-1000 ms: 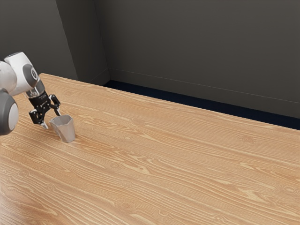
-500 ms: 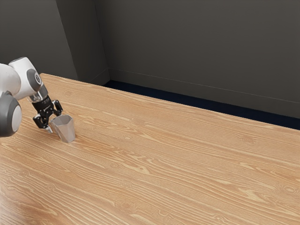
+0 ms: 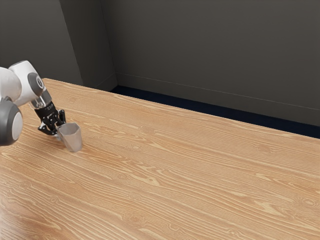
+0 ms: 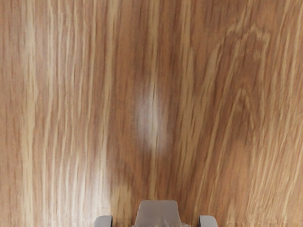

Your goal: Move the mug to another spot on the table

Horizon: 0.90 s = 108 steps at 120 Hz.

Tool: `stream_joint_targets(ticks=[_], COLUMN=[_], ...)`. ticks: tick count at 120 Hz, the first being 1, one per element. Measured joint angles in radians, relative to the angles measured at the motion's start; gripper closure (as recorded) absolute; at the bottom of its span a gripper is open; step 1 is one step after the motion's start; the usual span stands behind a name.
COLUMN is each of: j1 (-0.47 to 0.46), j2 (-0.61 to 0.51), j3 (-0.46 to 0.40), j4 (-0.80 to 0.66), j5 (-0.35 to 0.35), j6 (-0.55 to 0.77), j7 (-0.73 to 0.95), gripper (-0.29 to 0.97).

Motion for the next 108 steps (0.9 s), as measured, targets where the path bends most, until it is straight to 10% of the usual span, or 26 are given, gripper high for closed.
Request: stream_joint_targets(ticks=[59,108], j1=[-0.002,-0.014], j2=[-0.018,-0.080], j3=[0.009,-0.094], j4=[0.001,-0.062], j5=[-0.196,-0.199], j6=[-0.299,-0.287], j7=[-0.053,-0.098], gripper=[0.75,0.79])
